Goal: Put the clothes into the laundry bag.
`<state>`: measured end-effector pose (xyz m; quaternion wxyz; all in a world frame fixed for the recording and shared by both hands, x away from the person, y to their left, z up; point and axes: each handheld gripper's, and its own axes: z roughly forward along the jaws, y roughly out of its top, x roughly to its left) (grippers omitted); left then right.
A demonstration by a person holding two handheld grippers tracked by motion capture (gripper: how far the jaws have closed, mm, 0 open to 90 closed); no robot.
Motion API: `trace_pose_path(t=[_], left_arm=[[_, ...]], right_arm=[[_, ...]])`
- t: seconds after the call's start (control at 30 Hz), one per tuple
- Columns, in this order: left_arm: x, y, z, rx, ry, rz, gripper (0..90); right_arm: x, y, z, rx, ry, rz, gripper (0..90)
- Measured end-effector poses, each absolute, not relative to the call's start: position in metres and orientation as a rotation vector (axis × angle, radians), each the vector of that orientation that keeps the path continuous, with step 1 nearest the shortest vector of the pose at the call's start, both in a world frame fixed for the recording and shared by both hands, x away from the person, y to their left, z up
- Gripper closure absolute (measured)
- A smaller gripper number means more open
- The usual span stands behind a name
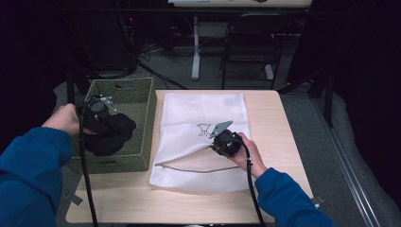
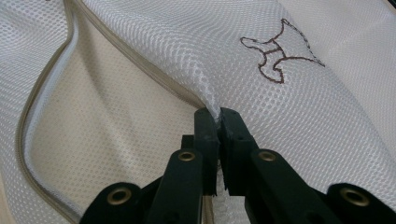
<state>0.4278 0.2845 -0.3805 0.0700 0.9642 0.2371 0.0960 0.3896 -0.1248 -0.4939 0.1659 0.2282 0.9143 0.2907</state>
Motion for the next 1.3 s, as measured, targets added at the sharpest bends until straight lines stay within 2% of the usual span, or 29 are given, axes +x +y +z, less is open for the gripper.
trace_pose_path(t=[0.4, 0.9, 1.3], left_arm=[[0.421, 0.271, -0.358, 2.910, 0.715, 0.338, 68.4], [0.402, 0.247, -0.338, 2.861, 0.735, 0.305, 68.4], [0.388, 0.218, -0.332, 2.809, 0.820, 0.302, 68.3]], right_arm=[[0.390, -0.125, -0.495, 0.650, 2.607, 0.819, 86.9], [0.389, -0.125, -0.495, 0.644, 2.608, 0.816, 86.9], [0.389, -0.125, -0.494, 0.649, 2.607, 0.816, 86.9]])
